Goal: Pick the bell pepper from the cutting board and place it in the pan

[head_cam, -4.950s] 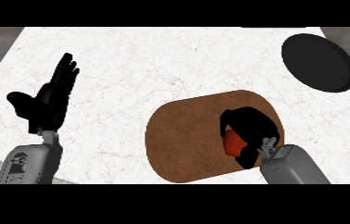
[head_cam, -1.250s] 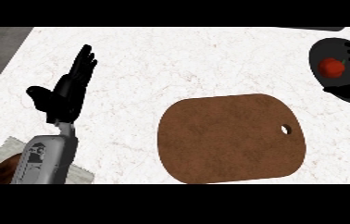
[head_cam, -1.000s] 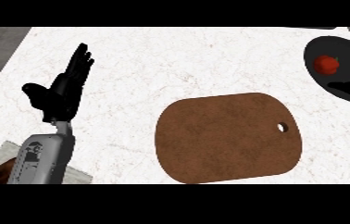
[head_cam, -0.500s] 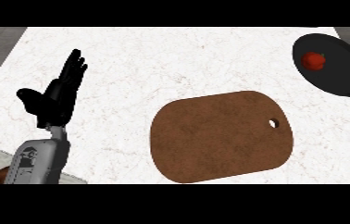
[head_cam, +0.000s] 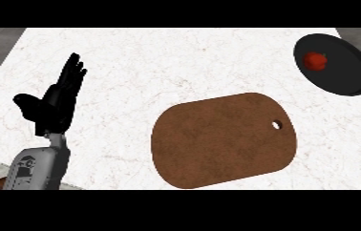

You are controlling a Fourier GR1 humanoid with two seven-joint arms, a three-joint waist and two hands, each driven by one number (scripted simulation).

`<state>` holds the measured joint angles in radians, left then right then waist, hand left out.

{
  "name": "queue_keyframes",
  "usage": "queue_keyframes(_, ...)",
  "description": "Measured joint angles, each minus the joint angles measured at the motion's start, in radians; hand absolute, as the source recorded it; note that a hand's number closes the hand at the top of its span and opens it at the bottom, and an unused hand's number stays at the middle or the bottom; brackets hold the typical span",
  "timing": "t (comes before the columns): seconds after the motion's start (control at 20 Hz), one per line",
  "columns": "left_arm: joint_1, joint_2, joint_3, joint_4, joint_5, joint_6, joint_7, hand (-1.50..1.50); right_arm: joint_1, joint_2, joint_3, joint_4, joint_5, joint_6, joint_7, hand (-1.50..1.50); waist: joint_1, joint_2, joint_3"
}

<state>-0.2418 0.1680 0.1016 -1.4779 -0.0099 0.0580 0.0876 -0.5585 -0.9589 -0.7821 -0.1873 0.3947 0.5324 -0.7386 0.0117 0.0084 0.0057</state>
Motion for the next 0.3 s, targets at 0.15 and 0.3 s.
queue_keyframes(0.15,0.003,0.004,0.008,0.007,0.004,-0.004,-0.008,0.00,0.020,-0.024,0.006,-0.018,-0.014,0.026,0.018,-1.50,-0.002,-0.001,-0.001)
queue_keyframes(0.3,0.010,0.003,0.009,-0.001,0.007,-0.006,-0.008,0.00,0.056,-0.031,0.019,-0.041,-0.022,0.027,0.014,-1.50,-0.004,-0.003,-0.001)
